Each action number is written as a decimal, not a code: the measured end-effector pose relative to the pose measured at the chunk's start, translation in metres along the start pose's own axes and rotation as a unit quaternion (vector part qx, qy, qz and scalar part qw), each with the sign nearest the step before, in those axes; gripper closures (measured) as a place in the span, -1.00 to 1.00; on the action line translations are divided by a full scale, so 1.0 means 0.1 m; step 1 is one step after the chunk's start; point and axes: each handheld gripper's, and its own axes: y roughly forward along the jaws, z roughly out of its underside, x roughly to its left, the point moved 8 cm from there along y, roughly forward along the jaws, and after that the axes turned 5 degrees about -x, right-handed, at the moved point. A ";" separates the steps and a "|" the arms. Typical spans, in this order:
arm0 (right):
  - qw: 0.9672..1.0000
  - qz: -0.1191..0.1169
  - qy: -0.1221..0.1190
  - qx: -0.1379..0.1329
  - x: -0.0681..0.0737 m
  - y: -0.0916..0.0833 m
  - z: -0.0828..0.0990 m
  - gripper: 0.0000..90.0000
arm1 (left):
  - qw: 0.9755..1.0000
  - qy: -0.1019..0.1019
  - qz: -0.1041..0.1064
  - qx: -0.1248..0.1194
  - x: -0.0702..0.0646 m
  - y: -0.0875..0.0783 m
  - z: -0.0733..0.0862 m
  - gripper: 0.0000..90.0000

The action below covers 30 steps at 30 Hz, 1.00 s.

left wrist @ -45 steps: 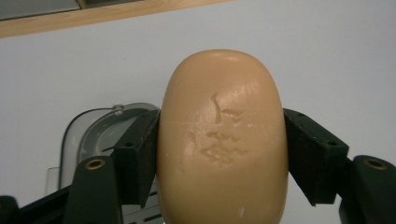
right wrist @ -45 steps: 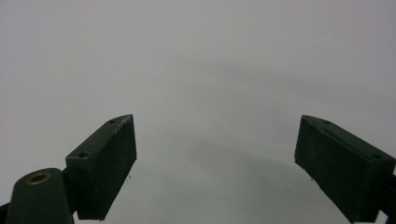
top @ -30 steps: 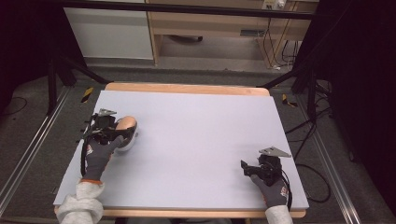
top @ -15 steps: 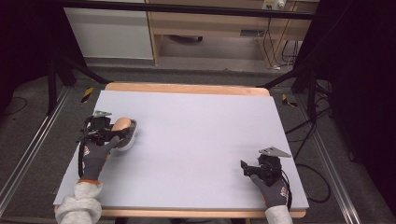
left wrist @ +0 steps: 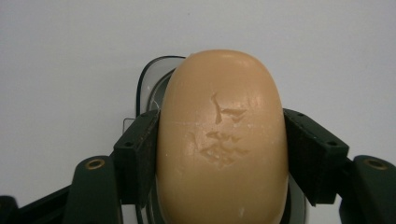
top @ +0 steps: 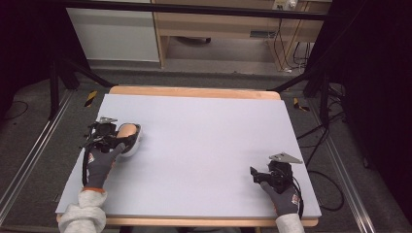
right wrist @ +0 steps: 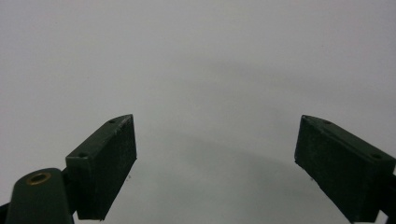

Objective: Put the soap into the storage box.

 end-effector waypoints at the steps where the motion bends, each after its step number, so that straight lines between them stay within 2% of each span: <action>1: 1.000 0.000 0.000 -0.001 0.00 0.00 0.00 -0.71 | 1.000 -0.002 0.002 -0.001 0.00 0.00 0.00 -0.29; 11: 1.000 0.000 0.005 0.005 0.01 0.00 0.00 -0.72 | 1.000 0.006 0.001 0.000 -0.05 0.03 0.01 -0.31; 18: 1.000 0.001 0.005 0.002 0.01 0.00 0.00 -0.71 | 1.000 0.024 -0.015 -0.005 -0.07 0.00 0.00 -0.38; 20: 1.000 0.001 0.006 0.002 0.01 0.00 0.00 -0.72 | 1.000 0.018 -0.008 -0.013 -0.07 -0.03 -0.01 -0.35; 27: 1.000 0.001 0.000 0.000 0.00 0.00 0.00 -0.71 | 0.999 0.029 0.009 -0.029 -0.14 -0.16 -0.02 -0.35; 30: 1.000 0.000 0.005 -0.002 0.00 -0.01 -0.01 -0.72 | 0.999 0.031 0.019 -0.039 -0.18 -0.22 -0.03 -0.34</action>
